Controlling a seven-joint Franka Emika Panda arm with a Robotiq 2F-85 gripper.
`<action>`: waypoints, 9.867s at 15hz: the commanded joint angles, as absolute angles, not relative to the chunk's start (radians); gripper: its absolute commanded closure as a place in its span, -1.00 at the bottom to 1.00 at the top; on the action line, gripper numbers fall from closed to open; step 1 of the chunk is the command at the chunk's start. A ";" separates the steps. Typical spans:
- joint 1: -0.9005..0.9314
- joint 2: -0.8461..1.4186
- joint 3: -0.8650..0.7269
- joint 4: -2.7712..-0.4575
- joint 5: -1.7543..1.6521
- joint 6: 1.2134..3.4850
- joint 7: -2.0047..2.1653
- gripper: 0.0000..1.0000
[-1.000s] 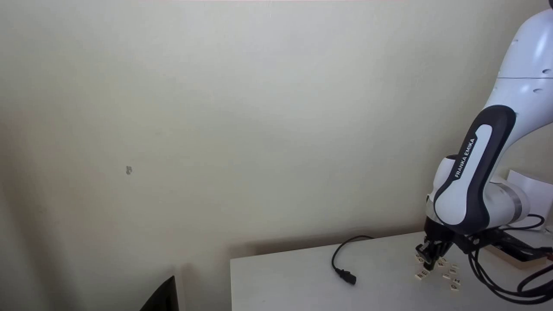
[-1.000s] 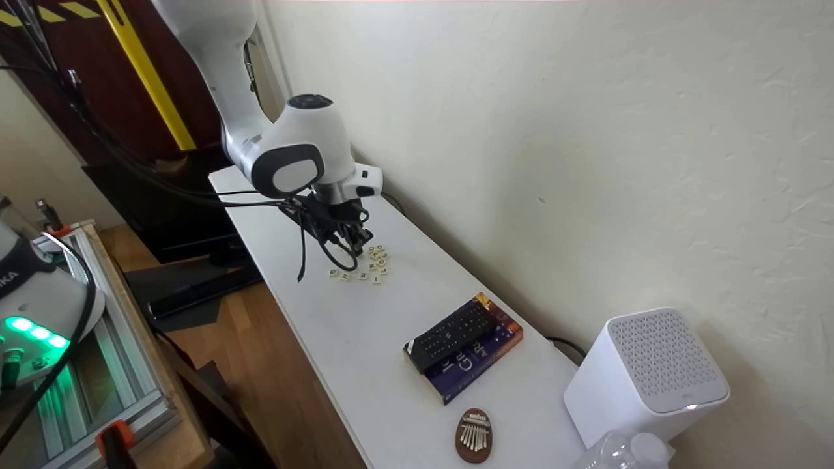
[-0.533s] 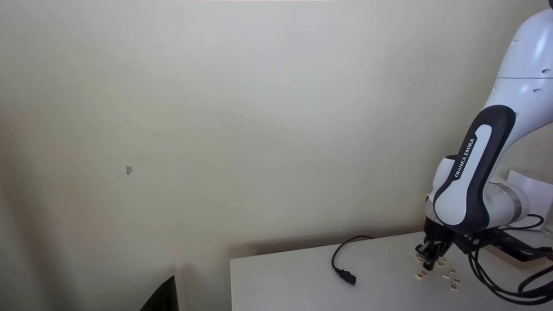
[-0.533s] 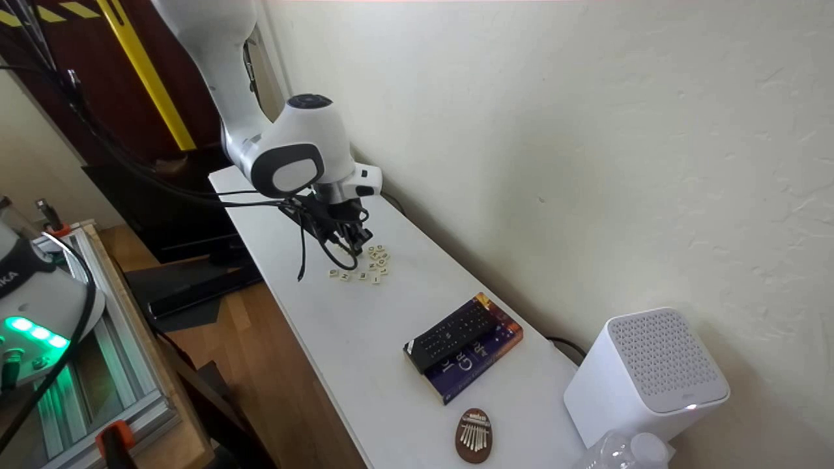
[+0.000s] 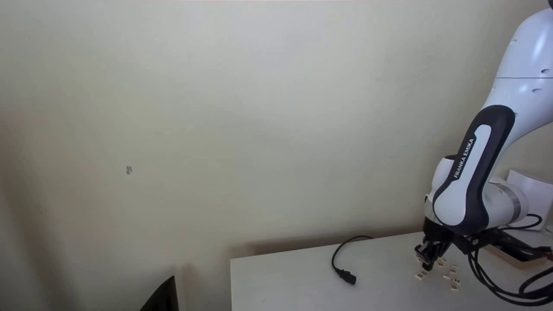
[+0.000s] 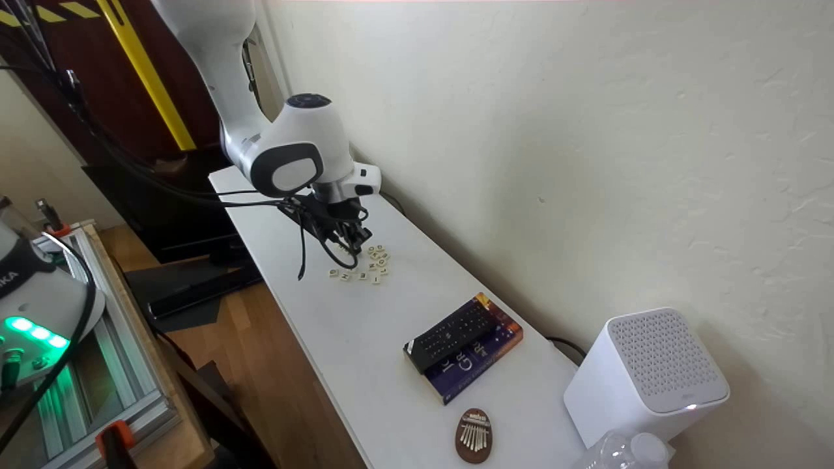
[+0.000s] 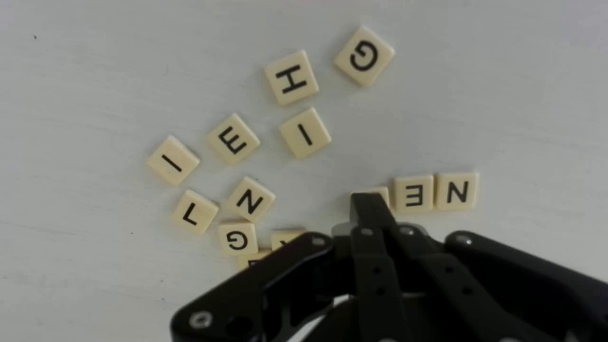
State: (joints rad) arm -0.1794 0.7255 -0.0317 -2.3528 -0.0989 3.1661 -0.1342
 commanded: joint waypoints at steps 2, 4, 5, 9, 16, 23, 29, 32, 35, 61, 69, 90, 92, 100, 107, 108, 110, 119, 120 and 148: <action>-0.165 0.741 -0.037 -2.360 -0.105 3.150 -0.141 1.00; -0.161 0.743 -0.041 -2.360 -0.105 3.150 -0.141 1.00; -0.155 0.744 -0.047 -2.360 -0.107 3.150 -0.142 1.00; -0.139 0.744 -0.059 -2.363 -0.109 3.152 -0.143 1.00; -0.119 0.747 -0.075 -2.367 -0.110 3.156 -0.142 1.00; -0.115 0.749 -0.076 -2.369 -0.109 3.160 -0.141 1.00; -0.124 0.751 -0.068 -2.371 -0.106 3.164 -0.139 1.00; -0.123 0.750 -0.070 -2.374 -0.104 3.166 -0.136 1.00; -0.131 0.751 -0.065 -2.376 -0.108 3.166 -0.143 1.00; -0.074 0.710 -0.140 -2.440 -0.099 3.216 -0.126 1.00; -0.105 0.745 -0.095 -2.406 -0.104 3.210 -0.135 1.00; -0.166 0.766 -0.054 -2.386 -0.093 3.266 -0.108 1.00; -0.164 0.766 -0.054 -2.386 -0.093 3.270 -0.108 1.00; -0.177 0.772 -0.033 -2.370 -0.096 3.266 -0.110 1.00; -0.181 0.774 -0.029 -2.367 -0.098 3.259 -0.113 1.00; -0.180 0.775 -0.029 -2.367 -0.099 3.257 -0.114 1.00; -0.177 0.776 -0.031 -2.365 -0.097 3.257 -0.113 1.00; -0.188 0.754 -0.026 -2.383 -0.100 3.268 -0.115 1.00; -0.193 0.739 -0.024 -2.396 -0.101 3.279 -0.116 1.00; -0.215 0.698 -0.080 -2.405 -0.057 3.274 -0.048 1.00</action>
